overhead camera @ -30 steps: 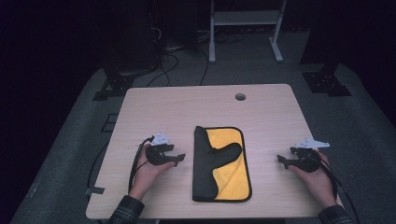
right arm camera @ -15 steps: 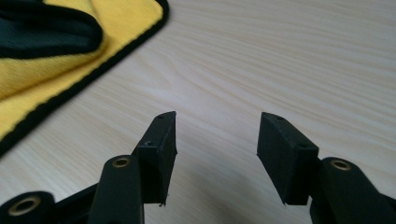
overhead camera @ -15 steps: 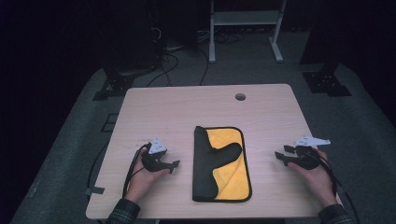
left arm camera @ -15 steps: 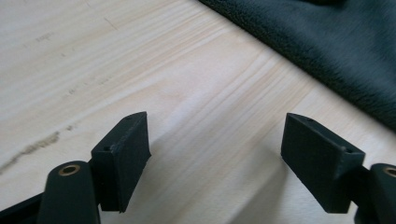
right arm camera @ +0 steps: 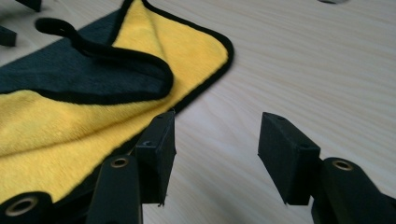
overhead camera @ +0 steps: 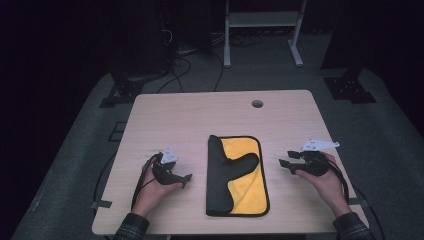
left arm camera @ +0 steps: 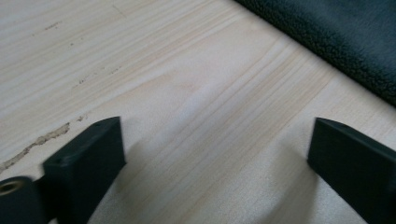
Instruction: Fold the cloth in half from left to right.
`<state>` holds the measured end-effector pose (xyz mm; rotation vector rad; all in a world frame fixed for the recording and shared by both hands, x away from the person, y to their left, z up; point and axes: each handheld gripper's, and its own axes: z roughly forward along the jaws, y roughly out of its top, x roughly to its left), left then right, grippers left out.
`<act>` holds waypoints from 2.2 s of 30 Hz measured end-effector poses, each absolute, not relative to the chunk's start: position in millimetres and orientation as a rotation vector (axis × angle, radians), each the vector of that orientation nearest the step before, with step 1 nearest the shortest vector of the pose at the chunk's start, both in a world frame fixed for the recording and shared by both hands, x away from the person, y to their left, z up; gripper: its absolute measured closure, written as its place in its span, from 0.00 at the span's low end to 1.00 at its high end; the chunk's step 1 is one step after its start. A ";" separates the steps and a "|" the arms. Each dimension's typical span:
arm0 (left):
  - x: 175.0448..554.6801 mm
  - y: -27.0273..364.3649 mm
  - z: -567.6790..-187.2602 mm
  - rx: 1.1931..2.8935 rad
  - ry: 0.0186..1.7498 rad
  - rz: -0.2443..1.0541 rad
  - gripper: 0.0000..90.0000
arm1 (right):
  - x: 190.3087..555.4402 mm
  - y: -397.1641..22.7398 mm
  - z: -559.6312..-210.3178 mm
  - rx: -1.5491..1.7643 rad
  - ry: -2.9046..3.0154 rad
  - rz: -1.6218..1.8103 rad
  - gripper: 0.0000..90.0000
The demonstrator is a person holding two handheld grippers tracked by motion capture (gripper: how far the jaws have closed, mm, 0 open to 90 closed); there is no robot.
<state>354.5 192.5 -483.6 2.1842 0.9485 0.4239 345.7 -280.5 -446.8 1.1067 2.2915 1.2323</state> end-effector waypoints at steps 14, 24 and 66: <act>354.8 192.4 -483.7 2.188 0.954 0.419 0.00 | 356.5 -239.1 -432.9 0.982 2.361 1.327 0.50; 354.8 192.3 -483.7 2.187 0.954 0.419 0.00 | 363.6 -205.0 -428.6 0.883 2.430 1.402 0.50; 354.8 192.1 -483.9 2.182 0.955 0.421 0.00 | 390.9 -111.2 -454.3 0.711 2.611 1.301 0.90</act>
